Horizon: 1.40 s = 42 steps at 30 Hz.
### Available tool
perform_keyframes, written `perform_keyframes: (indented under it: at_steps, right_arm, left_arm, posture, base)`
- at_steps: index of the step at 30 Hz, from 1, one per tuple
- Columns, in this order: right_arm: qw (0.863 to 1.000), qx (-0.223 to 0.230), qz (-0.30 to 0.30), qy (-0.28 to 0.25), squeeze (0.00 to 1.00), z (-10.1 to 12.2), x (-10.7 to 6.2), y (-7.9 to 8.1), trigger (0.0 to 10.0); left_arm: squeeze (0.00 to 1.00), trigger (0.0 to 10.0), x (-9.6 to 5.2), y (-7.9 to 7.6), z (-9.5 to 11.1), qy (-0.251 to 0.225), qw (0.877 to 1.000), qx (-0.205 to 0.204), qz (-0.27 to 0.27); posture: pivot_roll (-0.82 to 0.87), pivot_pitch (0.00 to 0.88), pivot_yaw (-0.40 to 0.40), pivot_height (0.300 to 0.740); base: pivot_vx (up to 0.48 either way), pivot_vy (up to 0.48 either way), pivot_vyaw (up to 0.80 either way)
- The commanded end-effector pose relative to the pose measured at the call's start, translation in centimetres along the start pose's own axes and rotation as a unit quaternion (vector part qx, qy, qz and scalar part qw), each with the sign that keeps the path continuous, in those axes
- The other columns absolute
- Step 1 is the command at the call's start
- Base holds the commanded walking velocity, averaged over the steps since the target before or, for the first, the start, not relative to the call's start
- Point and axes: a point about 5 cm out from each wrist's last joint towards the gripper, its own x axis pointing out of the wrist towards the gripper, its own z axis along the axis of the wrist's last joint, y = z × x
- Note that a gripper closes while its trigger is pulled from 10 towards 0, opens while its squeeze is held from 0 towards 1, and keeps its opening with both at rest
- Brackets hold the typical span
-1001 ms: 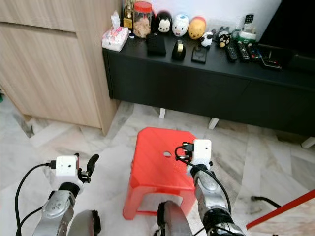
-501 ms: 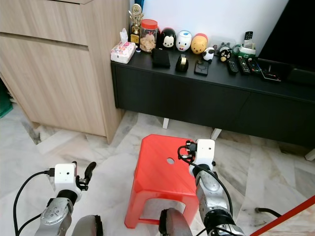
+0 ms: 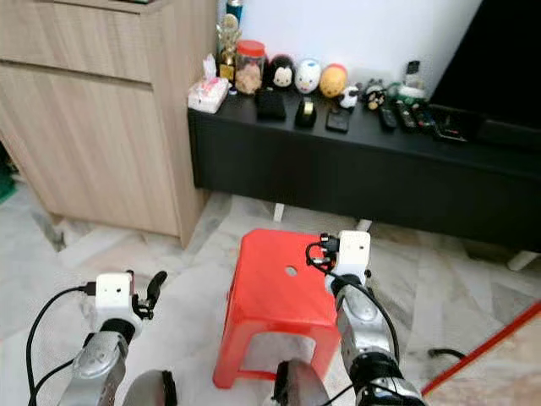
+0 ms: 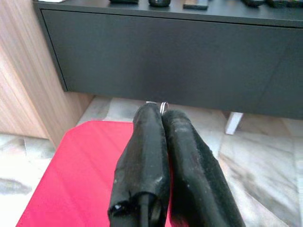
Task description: Hang keys on a hook
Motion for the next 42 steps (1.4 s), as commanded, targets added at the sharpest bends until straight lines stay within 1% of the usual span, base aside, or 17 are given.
perform_keyframes:
  at_steps: [1,3,12,15,22,28,30,33,36,37,39,42]
  right_arm:
    - [1.0,0.004,-0.012,0.004,0.0,-0.1,0.0,-0.6,10.0]
    - [1.0,0.003,-0.013,0.005,0.0,-0.1,0.0,-0.6,10.0]
    - [1.0,-0.001,-0.01,0.005,0.0,-0.1,-0.1,-0.6,10.0]
    - [1.0,-0.003,-0.007,0.018,0.0,-0.5,-0.1,-0.6,10.0]
    - [1.0,-0.004,-0.011,0.024,0.0,-0.9,-0.3,-0.8,10.0]
    - [0.999,-0.007,-0.015,0.032,0.0,-1.2,-0.5,-1.0,10.0]
    - [0.999,-0.008,-0.016,0.035,0.0,-1.4,-0.6,-1.2,10.0]
    - [0.999,-0.008,-0.017,0.036,0.0,-1.4,-0.6,-1.2,10.0]
    - [0.999,-0.008,-0.02,0.042,0.0,-1.8,-0.8,-1.4,10.0]
    - [0.999,-0.009,-0.021,0.047,0.0,-2.0,-0.9,-1.5,10.0]
    - [0.996,-0.024,-0.032,0.08,0.0,-3.1,-1.3,-2.0,10.0]
    - [0.995,-0.024,-0.037,0.093,0.0,-3.8,-1.8,-2.3,10.0]
  left_arm:
    - [0.0,10.0,0.1,-0.5,-0.1,-0.001,1.0,0.005,-0.011]
    - [0.0,10.0,0.2,-0.5,0.0,-0.003,1.0,0.006,-0.012]
    - [0.0,10.0,0.2,-0.6,-0.1,-0.005,1.0,0.011,-0.013]
    - [0.0,10.0,0.1,-0.6,-0.3,-0.003,1.0,0.01,-0.014]
    - [0.0,10.0,-0.2,-0.4,-1.1,0.011,1.0,0.011,-0.01]
    - [0.0,10.0,-0.3,-0.3,-1.3,0.014,1.0,0.013,-0.008]
    - [0.0,10.0,-0.4,-0.1,-1.5,0.018,1.0,0.013,-0.006]
    - [0.0,10.0,-0.4,0.0,-1.7,0.021,1.0,0.014,-0.004]
    - [0.0,10.0,-0.7,0.5,-2.4,0.04,0.999,0.016,0.001]
    - [0.0,10.0,-0.7,0.6,-2.6,0.043,0.999,0.016,0.002]
    - [0.0,10.0,-1.1,0.9,-3.2,0.059,0.998,0.019,0.006]
    - [0.0,10.0,-1.3,1.1,-3.5,0.063,0.998,0.019,0.008]
  posture:
    - [0.06,0.0,-0.127,0.607]
    - [0.06,0.0,-0.126,0.607]
    - [0.07,0.0,-0.128,0.611]
    - [0.07,0.0,-0.128,0.63]
    - [0.07,0.0,-0.129,0.68]
    - [0.07,0.0,-0.131,0.72]
    - [0.07,0.0,-0.131,0.74]
    - [0.07,0.0,-0.132,0.74]
    - [0.06,0.0,-0.132,0.74]
    - [0.06,0.0,-0.132,0.74]
    - [0.06,0.0,-0.133,0.74]
    - [0.06,0.0,-0.133,0.74]
  base:
    - [-0.319,0.0,0.0]
    - [-0.311,0.0,0.0]
    - [0.0,0.0,0.0]
    - [0.0,0.0,0.0]
    - [0.0,0.0,0.0]
    - [0.0,0.0,0.0]
    - [0.0,0.0,0.0]
    - [0.0,0.0,0.0]
    - [0.0,0.0,0.0]
    - [0.0,0.0,0.0]
    - [0.0,0.0,0.0]
    - [0.0,0.0,0.0]
